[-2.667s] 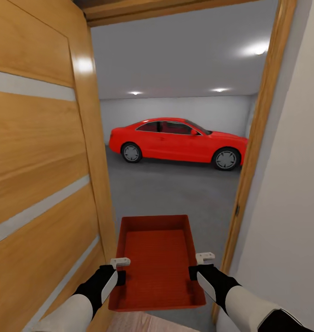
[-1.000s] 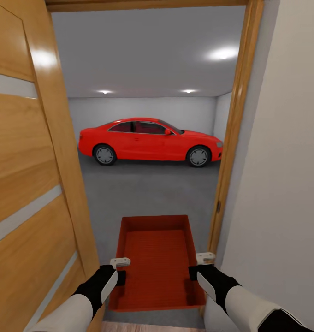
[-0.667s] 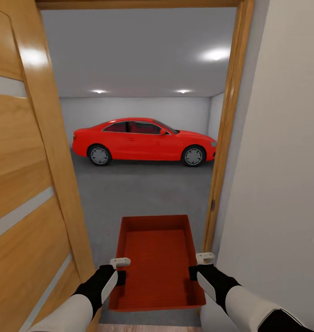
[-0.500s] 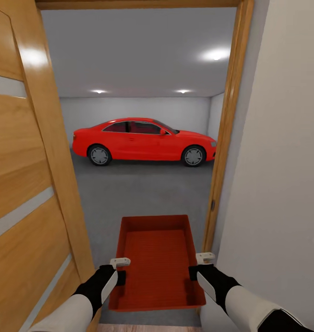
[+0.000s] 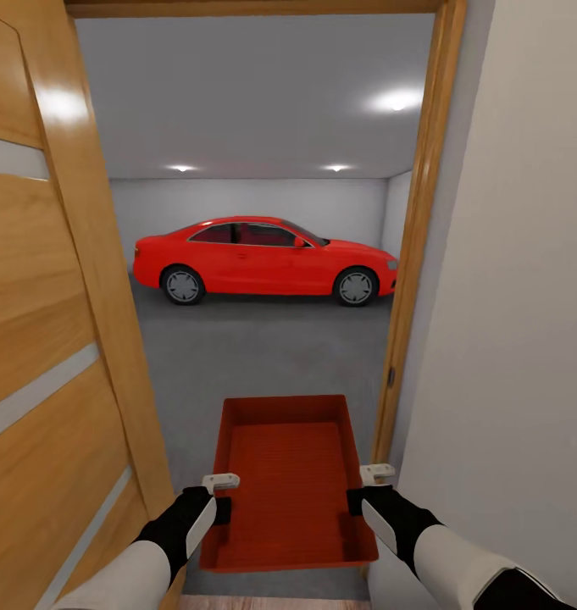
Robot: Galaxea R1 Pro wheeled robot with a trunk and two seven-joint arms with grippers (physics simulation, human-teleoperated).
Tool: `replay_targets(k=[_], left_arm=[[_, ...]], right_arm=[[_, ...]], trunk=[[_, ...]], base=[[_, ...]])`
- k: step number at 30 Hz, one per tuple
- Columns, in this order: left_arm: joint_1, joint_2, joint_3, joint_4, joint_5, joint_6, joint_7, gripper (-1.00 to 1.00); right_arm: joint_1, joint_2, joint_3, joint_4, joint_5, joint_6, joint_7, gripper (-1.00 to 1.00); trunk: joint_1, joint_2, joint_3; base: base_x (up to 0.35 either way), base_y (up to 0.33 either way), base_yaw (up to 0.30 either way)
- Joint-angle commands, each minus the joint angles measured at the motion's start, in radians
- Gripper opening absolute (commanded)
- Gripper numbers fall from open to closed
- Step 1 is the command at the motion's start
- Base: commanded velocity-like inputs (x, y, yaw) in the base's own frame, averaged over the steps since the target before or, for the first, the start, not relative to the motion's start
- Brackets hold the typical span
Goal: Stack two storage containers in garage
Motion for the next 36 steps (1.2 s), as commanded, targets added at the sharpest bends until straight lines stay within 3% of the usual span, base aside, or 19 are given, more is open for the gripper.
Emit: replay_targets(k=[1,11,29,36], left_arm=[[0.001,0.049,-0.006,0.009,-0.015,0.009,0.016,-1.0],[0.001,0.05,-0.005,0.009,-0.015,0.009,0.015,-1.0],[0.001,0.049,-0.006,0.009,-0.016,0.009,0.017,-1.0],[0.001,0.049,-0.007,0.009,-0.015,0.007,0.015,-1.0]], right_arm=[[-0.001,-0.001,0.01,-0.005,0.0,-0.028,-0.007,-1.0],[-0.001,0.0,0.01,-0.005,0.0,-0.028,-0.007,-1.0],[-0.001,-0.001,0.01,-0.005,0.0,-0.028,-0.007,-1.0],[-0.001,0.0,0.01,-0.005,0.0,-0.028,-0.007,-1.0]], trunk=[[0.0,-0.001,0.0],[0.0,-0.001,0.0],[0.0,-0.001,0.0],[0.0,-0.001,0.0]], base=[[0.007,0.005,0.0],[0.147,0.128,0.0],[0.005,0.004,0.0],[0.266,0.0,0.0]])
